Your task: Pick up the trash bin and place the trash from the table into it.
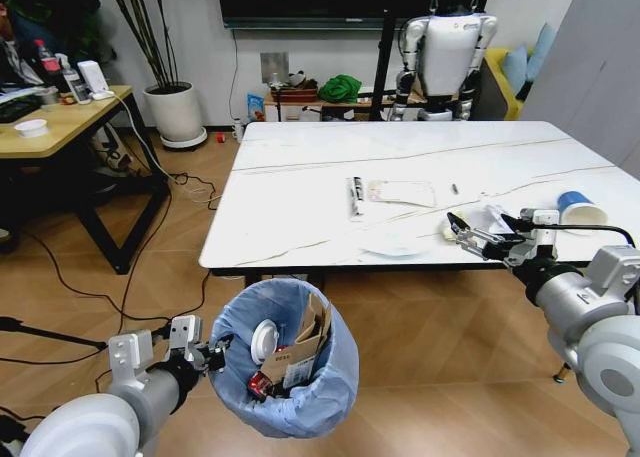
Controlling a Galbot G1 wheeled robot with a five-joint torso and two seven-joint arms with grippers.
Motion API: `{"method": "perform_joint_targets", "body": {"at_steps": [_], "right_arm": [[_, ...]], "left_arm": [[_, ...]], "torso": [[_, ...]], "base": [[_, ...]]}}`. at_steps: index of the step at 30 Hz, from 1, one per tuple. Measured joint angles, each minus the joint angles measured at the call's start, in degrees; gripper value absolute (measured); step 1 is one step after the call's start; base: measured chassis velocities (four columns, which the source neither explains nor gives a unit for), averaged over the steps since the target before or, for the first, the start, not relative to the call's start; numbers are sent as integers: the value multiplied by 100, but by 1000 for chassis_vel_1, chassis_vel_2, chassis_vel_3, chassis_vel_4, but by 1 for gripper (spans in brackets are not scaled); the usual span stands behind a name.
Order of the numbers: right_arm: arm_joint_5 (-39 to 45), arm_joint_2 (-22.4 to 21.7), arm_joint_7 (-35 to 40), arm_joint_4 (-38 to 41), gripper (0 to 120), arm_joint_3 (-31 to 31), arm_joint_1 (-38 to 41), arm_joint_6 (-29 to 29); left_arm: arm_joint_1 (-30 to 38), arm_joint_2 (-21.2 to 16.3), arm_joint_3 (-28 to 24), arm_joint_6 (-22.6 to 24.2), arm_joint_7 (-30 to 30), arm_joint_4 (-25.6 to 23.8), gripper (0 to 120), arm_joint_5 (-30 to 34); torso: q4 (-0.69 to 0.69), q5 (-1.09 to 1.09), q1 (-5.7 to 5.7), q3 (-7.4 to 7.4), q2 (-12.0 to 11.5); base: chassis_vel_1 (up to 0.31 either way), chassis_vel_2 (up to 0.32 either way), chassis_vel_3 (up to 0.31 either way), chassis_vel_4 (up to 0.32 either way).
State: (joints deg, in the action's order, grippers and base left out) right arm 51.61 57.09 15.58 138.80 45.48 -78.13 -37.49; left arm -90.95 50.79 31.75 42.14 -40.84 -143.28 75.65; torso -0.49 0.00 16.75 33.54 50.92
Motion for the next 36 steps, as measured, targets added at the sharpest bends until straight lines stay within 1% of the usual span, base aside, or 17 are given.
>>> {"method": "perform_joint_targets", "body": {"at_steps": [3,4,7,8,10,16,18,21,23,26,27,29,36], "right_arm": [[-94,4,-27,-24,100,-73,3,38],[-247,3,-41,-74,100,-182,10,91],[-362,0,-13,-165,100,-362,74,119],[-426,-5,94,-356,100,-676,303,144],[-434,-13,133,-476,100,-864,483,154],[-414,-150,191,-776,100,-1223,869,194],[-383,-184,230,-841,100,-1295,959,193],[-212,-304,354,-1080,100,-1524,1286,177],[-164,-329,378,-1134,100,-1576,1353,173],[269,-451,639,-1427,100,-1890,1753,135],[269,-451,639,-1427,100,-1890,1753,135],[546,-490,814,-1585,100,-2088,1976,97],[685,-560,904,-1980,100,-2264,2176,6]], "left_arm": [[-5,0,1,0,0,1,0,0],[-11,1,1,0,0,1,0,0],[-21,3,1,0,-3,2,0,-8],[-50,-10,6,0,-11,3,0,-22],[-78,-26,12,0,-25,4,0,-26],[-148,-26,13,0,-45,4,0,-64],[-160,-24,9,0,-49,4,0,-71],[-182,-39,9,0,-56,4,0,-78],[-185,-43,14,0,-56,4,0,-78],[-211,-40,72,0,-59,4,0,-89],[-211,-40,72,0,-59,4,0,-89],[-244,-14,110,0,-59,5,0,-103],[-239,28,100,0,-52,4,0,-126]], "torso": [[1,-3,0,0,0],[0,2,1,0,0],[-1,2,1,0,0],[0,2,0,0,0],[1,-3,1,1,0],[2,-2,1,0,0],[0,0,1,1,0],[-2,0,1,1,0],[-2,1,1,0,0],[0,0,1,1,0],[0,0,1,1,0],[1,0,1,1,0],[0,1,1,0,0]], "base": [[-153,-147,158,145],[-123,-85,137,139],[-106,-79,101,89],[0,0,0,0],[25,15,-14,-6],[17,13,-8,-7],[0,0,0,0],[0,0,0,0],[0,0,0,0],[0,0,0,0],[0,0,0,0],[0,0,0,0],[0,0,0,0]]}}
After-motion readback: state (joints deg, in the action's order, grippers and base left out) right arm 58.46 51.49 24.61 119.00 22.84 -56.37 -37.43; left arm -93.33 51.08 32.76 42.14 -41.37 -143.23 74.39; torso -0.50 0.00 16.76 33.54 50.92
